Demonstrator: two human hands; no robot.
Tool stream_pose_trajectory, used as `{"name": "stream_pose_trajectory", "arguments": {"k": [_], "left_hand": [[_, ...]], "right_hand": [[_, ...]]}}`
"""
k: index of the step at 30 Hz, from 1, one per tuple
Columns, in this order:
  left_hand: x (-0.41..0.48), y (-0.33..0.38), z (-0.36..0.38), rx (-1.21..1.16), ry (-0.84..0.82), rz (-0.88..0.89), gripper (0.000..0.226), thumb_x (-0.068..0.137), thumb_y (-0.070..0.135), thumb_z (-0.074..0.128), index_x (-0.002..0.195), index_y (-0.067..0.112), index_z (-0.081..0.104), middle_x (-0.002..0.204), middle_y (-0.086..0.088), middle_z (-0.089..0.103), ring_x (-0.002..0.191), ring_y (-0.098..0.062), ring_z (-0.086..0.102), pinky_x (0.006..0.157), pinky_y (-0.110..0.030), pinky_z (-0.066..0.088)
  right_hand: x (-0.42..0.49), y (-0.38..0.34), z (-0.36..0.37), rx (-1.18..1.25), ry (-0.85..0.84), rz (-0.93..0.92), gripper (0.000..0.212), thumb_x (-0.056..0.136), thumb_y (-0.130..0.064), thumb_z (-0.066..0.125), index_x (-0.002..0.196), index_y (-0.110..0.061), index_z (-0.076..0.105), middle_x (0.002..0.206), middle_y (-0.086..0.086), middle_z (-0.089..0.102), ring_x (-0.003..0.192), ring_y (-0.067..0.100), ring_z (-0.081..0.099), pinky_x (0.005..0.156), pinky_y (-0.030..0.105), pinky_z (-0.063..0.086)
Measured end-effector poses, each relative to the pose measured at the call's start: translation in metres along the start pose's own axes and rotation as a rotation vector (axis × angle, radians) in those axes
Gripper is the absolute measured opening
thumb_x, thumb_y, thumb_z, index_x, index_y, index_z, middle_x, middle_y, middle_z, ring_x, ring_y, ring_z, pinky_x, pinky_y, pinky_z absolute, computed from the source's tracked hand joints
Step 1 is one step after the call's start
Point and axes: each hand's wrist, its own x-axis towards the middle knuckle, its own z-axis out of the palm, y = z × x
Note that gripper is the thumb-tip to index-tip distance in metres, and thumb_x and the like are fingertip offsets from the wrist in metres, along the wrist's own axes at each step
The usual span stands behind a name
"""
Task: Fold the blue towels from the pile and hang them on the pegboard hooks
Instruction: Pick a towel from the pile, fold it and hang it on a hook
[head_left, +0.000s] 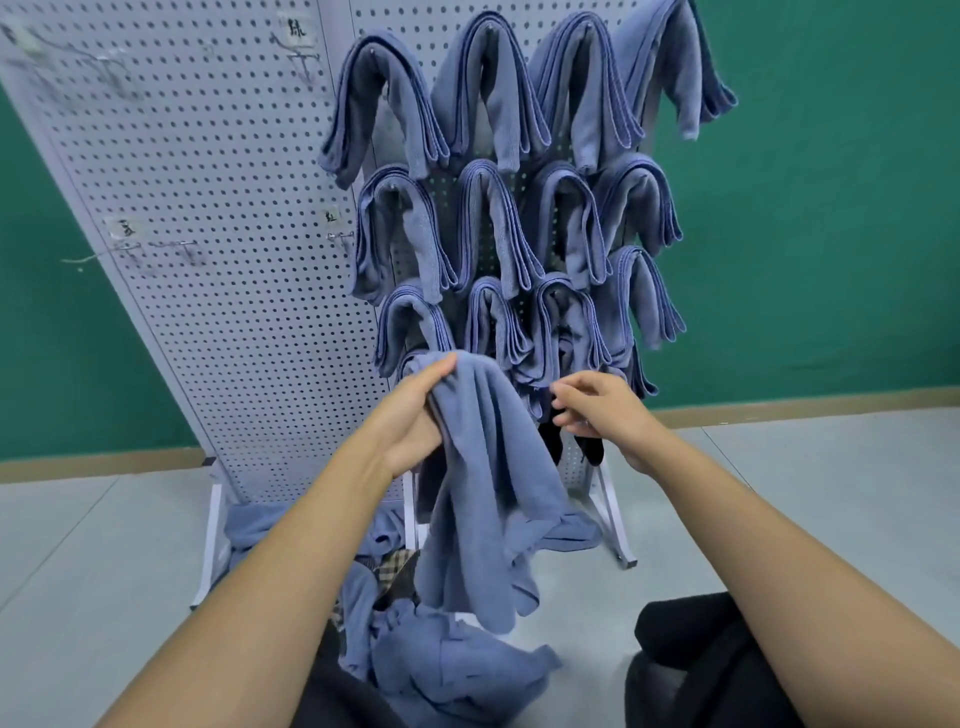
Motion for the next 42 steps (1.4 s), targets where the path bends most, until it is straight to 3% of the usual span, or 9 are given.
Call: {"name": "stream_pose_trajectory", "arguments": {"k": [8,12,16,19,23,28,32,37,42], "left_hand": [[-0.002,0.017,0.006,-0.158,-0.002,0.164,0.030,0.099,0.029,0.048,0.114,0.008,0.064,0.118,-0.011,0.067,0.115,-0.018,0.061,0.101,-0.032,0.045],[-0.002,0.021,0.008,-0.182,-0.012,0.203,0.035,0.099,0.028,0.048,0.086,0.014,0.077,0.100,-0.007,0.072,0.099,-0.015,0.068,0.094,-0.031,0.050],[-0.003,0.021,0.008,-0.227,0.002,0.222,0.035,0.098,0.027,0.049,0.082,0.016,0.078,0.097,-0.005,0.072,0.098,-0.014,0.068,0.091,-0.029,0.052],[-0.007,0.022,0.007,-0.167,0.025,0.193,0.027,0.098,0.028,0.050,0.105,0.009,0.069,0.107,-0.009,0.069,0.106,-0.017,0.065,0.098,-0.030,0.049],[-0.009,0.024,-0.005,-0.040,0.137,0.156,0.050,0.094,0.045,0.051,0.119,0.004,0.064,0.117,-0.014,0.067,0.112,-0.022,0.063,0.103,-0.037,0.046],[-0.009,0.023,-0.029,0.162,0.396,0.133,0.046,0.097,0.048,0.043,0.098,0.009,0.069,0.088,-0.006,0.074,0.087,-0.018,0.068,0.080,-0.032,0.053],[-0.004,0.018,-0.046,0.296,0.531,0.131,0.024,0.099,0.028,0.049,0.101,0.006,0.060,0.098,-0.010,0.067,0.087,-0.019,0.061,0.079,-0.032,0.051],[-0.002,0.019,-0.055,0.223,0.591,0.143,0.014,0.094,0.022,0.059,0.095,0.008,0.061,0.090,-0.007,0.067,0.077,-0.017,0.063,0.072,-0.032,0.054],[-0.001,0.025,-0.062,-0.013,0.492,0.103,0.018,0.095,0.020,0.058,0.099,0.004,0.063,0.093,-0.010,0.067,0.082,-0.019,0.065,0.081,-0.032,0.056]], "right_hand": [[-0.008,0.007,0.007,0.025,-0.121,0.225,0.043,0.097,-0.043,0.047,0.101,-0.003,0.062,0.085,0.008,0.057,0.070,0.017,0.053,0.059,0.020,0.048],[0.000,0.012,0.015,0.094,-0.185,0.337,0.053,0.093,-0.054,0.048,0.100,-0.005,0.065,0.093,0.010,0.069,0.080,0.021,0.065,0.087,0.036,0.055],[0.001,0.008,0.027,0.224,-0.297,0.459,0.039,0.091,-0.049,0.056,0.096,-0.011,0.063,0.084,0.006,0.070,0.079,0.020,0.066,0.077,0.031,0.056],[0.003,0.003,0.036,0.285,-0.223,0.408,0.014,0.092,-0.028,0.062,0.094,-0.014,0.063,0.075,0.001,0.064,0.070,0.013,0.061,0.061,0.024,0.051],[0.011,-0.006,0.029,0.520,0.043,0.297,0.009,0.089,-0.020,0.066,0.086,-0.012,0.063,0.078,0.002,0.061,0.073,0.014,0.056,0.071,0.026,0.051],[0.013,-0.011,0.005,0.619,0.144,0.217,0.021,0.088,-0.029,0.066,0.098,-0.011,0.065,0.084,0.002,0.067,0.076,0.016,0.062,0.063,0.027,0.049],[0.014,-0.012,-0.007,0.595,0.169,0.216,0.018,0.091,-0.028,0.063,0.101,-0.014,0.065,0.082,0.000,0.065,0.073,0.016,0.055,0.064,0.027,0.043],[0.015,-0.011,-0.017,0.584,0.154,0.161,0.007,0.094,-0.013,0.057,0.092,-0.014,0.064,0.082,0.002,0.064,0.072,0.012,0.055,0.070,0.023,0.047],[0.014,-0.005,-0.027,0.560,0.199,0.133,0.018,0.089,-0.008,0.064,0.106,-0.008,0.060,0.075,0.003,0.060,0.059,0.012,0.052,0.053,0.022,0.048]]}}
